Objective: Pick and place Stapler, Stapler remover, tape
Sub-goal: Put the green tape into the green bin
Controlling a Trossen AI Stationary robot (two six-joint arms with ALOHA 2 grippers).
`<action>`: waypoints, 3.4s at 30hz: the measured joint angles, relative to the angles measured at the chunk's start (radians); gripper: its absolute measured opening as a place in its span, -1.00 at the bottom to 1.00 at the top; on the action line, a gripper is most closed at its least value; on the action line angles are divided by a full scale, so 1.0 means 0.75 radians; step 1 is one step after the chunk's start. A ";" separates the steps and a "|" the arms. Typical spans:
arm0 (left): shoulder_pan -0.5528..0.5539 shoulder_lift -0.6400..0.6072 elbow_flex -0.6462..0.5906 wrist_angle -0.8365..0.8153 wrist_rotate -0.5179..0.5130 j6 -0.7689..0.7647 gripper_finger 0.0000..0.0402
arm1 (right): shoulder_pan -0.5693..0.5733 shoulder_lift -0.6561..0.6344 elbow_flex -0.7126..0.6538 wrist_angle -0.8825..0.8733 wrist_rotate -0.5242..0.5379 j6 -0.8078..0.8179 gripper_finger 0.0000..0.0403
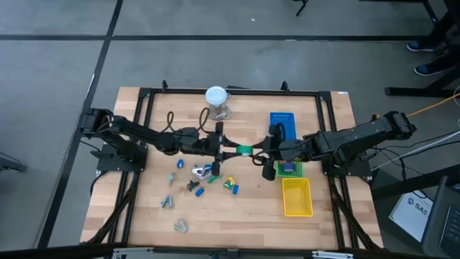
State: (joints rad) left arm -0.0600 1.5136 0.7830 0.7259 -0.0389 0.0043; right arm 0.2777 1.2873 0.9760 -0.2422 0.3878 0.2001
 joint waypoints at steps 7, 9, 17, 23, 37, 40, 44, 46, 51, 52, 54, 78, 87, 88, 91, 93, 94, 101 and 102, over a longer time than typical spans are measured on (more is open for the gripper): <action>0.017 0.000 0.001 0.001 0.081 -0.007 -0.48 | 0.000 0.000 0.000 0.019 -0.020 -0.051 -0.20; 0.017 0.000 0.001 0.001 0.080 -0.009 -0.48 | 0.000 0.000 0.000 0.026 -0.020 -0.069 -0.21; 0.015 0.000 0.001 0.001 0.079 -0.009 -0.37 | 0.000 0.000 0.000 0.029 -0.043 -0.100 -0.48; 0.013 0.000 0.001 -0.008 -0.021 -0.004 -0.22 | -0.001 0.000 0.000 0.000 -0.055 -0.050 -0.48; 0.013 -0.055 0.002 -0.306 -0.038 -0.002 -0.05 | 0.000 0.000 0.000 -0.402 -0.279 0.610 -0.48; 0.013 -0.090 0.002 -0.384 -0.039 -0.002 -0.06 | 0.000 0.000 0.000 -0.530 -0.365 0.790 -0.48; 0.013 -0.125 0.002 -0.464 -0.057 -0.001 -0.06 | 0.000 -0.002 0.000 -0.714 -0.453 0.990 -0.48; 0.013 -0.138 0.002 -0.491 -0.072 -0.001 -0.06 | 0.000 -0.012 0.000 -0.801 -0.518 1.074 -0.48; 0.013 -0.151 0.002 -0.564 -0.076 -0.001 -0.06 | 0.003 -0.053 0.042 -0.997 -0.575 1.248 -0.48; 0.013 -0.150 0.002 -0.569 -0.076 -0.001 -0.06 | 0.006 -0.063 0.051 -1.042 -0.578 1.290 -0.48; 0.013 -0.150 0.002 -0.572 -0.076 -0.001 -0.06 | 0.009 -0.078 0.062 -1.135 -0.571 1.376 -0.48; 0.013 -0.150 0.002 -0.587 -0.076 0.037 -0.08 | 0.025 0.118 0.066 -1.459 -0.411 1.968 -0.43; 0.013 -0.150 0.002 -0.588 -0.076 0.037 -0.08 | 0.025 0.216 0.065 -1.460 -0.377 1.968 -0.42; 0.013 -0.150 0.002 -0.588 -0.076 0.036 -0.08 | 0.025 0.224 0.065 -1.459 -0.376 1.968 -0.42; 0.013 -0.150 0.002 -0.588 -0.076 0.036 -0.08 | 0.025 0.247 0.065 -1.460 -0.377 1.967 -0.42; 0.013 -0.150 0.002 -0.587 -0.076 0.034 -0.08 | 0.025 0.261 0.065 -1.459 -0.377 1.967 -0.42; 0.013 -0.150 0.002 -0.588 -0.076 0.029 -0.08 | 0.025 0.266 0.065 -1.459 -0.377 1.967 -0.42; 0.013 -0.150 0.001 -0.588 -0.076 0.024 -0.07 | 0.025 0.272 0.065 -1.459 -0.377 2.008 -0.27; 0.013 -0.150 0.001 -0.588 -0.076 0.023 -0.07 | 0.025 0.272 0.065 -1.460 -0.377 2.008 -0.22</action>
State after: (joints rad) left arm -0.0505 1.4014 0.7837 0.2852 -0.0959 0.0216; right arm 0.2966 1.4914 1.0248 -1.3369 0.1048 1.7058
